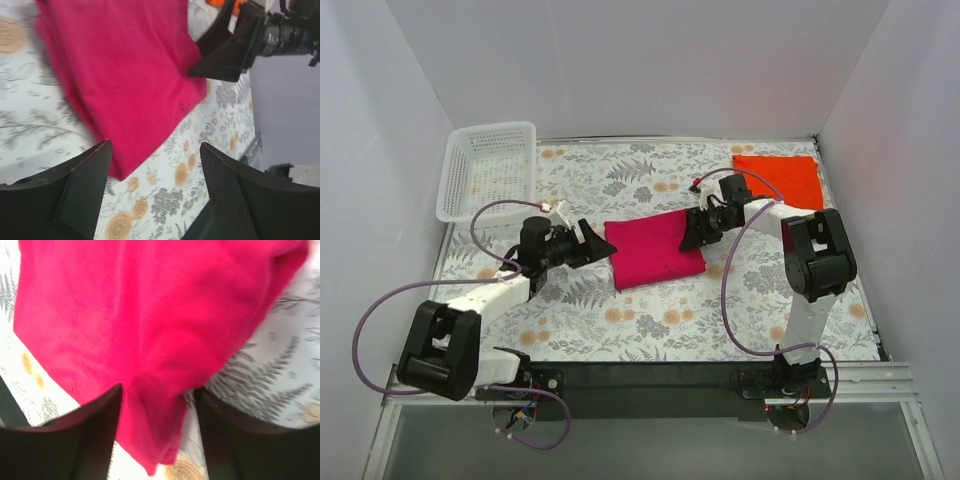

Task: Fold and stack the t-shirts
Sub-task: Neatly place the folded tshirt to the corner

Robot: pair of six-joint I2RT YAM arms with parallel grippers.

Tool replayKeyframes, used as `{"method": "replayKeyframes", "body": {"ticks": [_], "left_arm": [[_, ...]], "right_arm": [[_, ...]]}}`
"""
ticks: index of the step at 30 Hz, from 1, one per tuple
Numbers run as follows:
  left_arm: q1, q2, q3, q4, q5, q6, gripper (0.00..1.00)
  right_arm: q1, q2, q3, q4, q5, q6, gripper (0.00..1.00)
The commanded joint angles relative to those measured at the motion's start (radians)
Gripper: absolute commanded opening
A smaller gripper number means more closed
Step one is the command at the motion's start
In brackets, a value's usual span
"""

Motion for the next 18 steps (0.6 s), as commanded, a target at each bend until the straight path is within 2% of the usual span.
{"method": "replayKeyframes", "body": {"ticks": [1, 3, 6, 13, 18], "left_arm": [[-0.077, 0.063, 0.084, 0.127, 0.07, -0.049, 0.65], [-0.128, 0.099, 0.1, 0.139, 0.055, -0.053, 0.64], [-0.163, 0.149, 0.106, 0.172, 0.047, -0.068, 0.62], [-0.208, 0.271, 0.123, 0.205, 0.046, -0.051, 0.6], [-0.212, 0.347, 0.114, 0.178, 0.018, -0.019, 0.59]], "right_arm": [[-0.066, -0.011, -0.006, -0.023, 0.006, -0.087, 0.59], [-0.099, -0.002, 0.024, -0.026, -0.031, -0.103, 0.66], [-0.113, 0.029, 0.079, -0.027, -0.085, -0.107, 0.72], [-0.109, 0.197, 0.229, -0.04, -0.154, 0.001, 0.73], [-0.077, 0.265, 0.275, -0.041, -0.178, 0.061, 0.73]]}}
